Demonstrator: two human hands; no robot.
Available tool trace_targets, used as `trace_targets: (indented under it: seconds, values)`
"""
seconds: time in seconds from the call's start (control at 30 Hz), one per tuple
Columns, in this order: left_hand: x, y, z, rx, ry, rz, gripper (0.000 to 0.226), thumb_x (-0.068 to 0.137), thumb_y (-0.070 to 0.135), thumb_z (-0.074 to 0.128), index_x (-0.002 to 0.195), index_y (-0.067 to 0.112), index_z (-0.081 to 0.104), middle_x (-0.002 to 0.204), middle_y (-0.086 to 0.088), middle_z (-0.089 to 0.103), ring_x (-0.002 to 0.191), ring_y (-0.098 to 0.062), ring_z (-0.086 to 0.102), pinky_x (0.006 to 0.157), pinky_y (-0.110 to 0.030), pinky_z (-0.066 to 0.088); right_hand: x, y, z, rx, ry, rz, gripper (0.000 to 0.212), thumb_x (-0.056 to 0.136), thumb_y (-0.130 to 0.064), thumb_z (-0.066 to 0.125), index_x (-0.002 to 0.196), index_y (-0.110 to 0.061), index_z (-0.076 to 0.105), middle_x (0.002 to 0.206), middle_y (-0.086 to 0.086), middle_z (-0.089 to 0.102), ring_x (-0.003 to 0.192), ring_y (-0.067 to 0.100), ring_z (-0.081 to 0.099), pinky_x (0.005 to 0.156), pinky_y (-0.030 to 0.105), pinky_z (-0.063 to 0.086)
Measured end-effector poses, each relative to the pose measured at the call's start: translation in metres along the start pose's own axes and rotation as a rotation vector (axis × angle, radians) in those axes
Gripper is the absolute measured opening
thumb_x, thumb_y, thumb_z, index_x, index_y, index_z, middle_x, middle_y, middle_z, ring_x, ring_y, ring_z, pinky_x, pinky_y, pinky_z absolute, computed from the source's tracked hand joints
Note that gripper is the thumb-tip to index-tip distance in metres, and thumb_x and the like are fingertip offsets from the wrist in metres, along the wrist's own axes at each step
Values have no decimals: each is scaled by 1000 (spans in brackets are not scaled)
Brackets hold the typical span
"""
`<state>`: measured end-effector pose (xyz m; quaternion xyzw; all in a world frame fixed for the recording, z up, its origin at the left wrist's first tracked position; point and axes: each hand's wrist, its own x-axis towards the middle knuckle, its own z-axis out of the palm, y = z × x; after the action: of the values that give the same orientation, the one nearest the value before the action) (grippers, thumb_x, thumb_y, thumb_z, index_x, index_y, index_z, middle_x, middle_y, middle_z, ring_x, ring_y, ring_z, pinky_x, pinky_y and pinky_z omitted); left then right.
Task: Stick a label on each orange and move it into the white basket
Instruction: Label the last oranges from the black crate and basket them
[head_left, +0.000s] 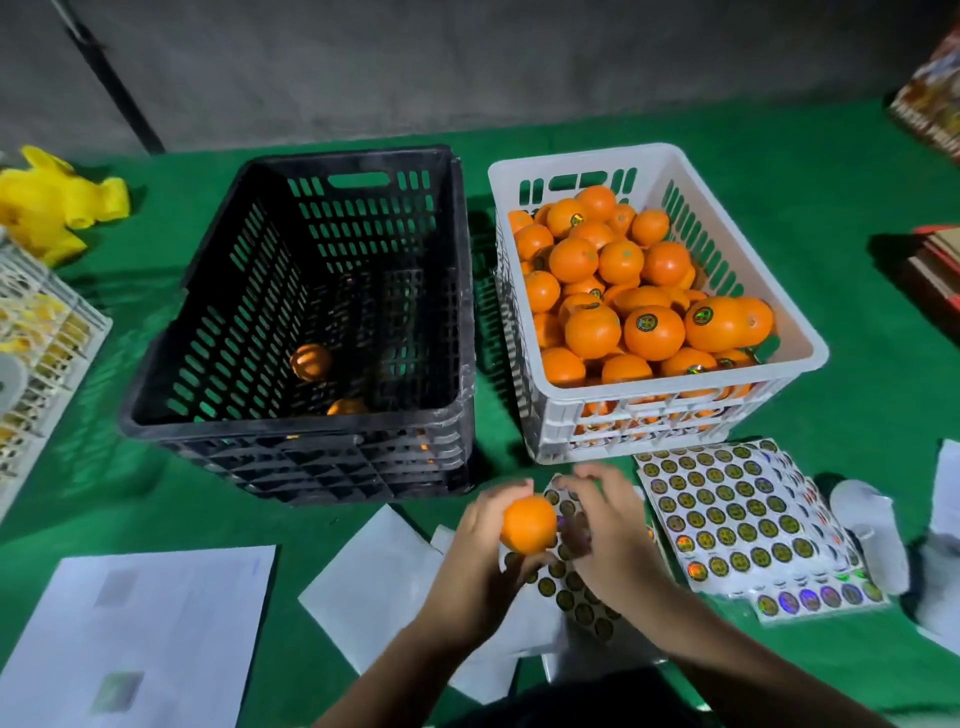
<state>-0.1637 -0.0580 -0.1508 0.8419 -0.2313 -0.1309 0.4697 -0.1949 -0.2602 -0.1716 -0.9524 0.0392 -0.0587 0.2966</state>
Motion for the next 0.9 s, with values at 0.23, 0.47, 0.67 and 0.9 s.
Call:
trace_targets:
  seconds: [0.23,0.47,0.67,0.9]
  values:
    - [-2,-51,31,152,-470,-176,92,83,63,77,157,34,30,163,10,35,146,-5,37,111,-11,24,-17,33,27,-221,-481,43,60,103,-25,51,159,-27,31,161,-7,32,149,17,31,123,37,30]
    - [1,-52,39,353,-519,-252,101,86,72,66,164,35,12,168,6,30,141,-24,49,113,-35,42,27,31,40,-424,-476,-38,48,102,-38,56,146,-20,49,148,3,42,133,26,46,108,41,45]
    - [3,-53,39,328,-535,-302,99,86,71,66,162,33,15,164,2,38,136,-28,52,112,-38,43,42,30,52,-441,-462,-51,39,99,-49,60,125,-20,64,129,-2,52,120,22,51,100,36,45]
    - [7,-51,37,276,-510,-339,97,86,69,69,162,36,17,161,3,43,135,-27,54,109,-36,45,44,36,55,-127,-429,98,17,94,-36,72,107,-26,74,109,-9,59,107,15,52,93,33,47]
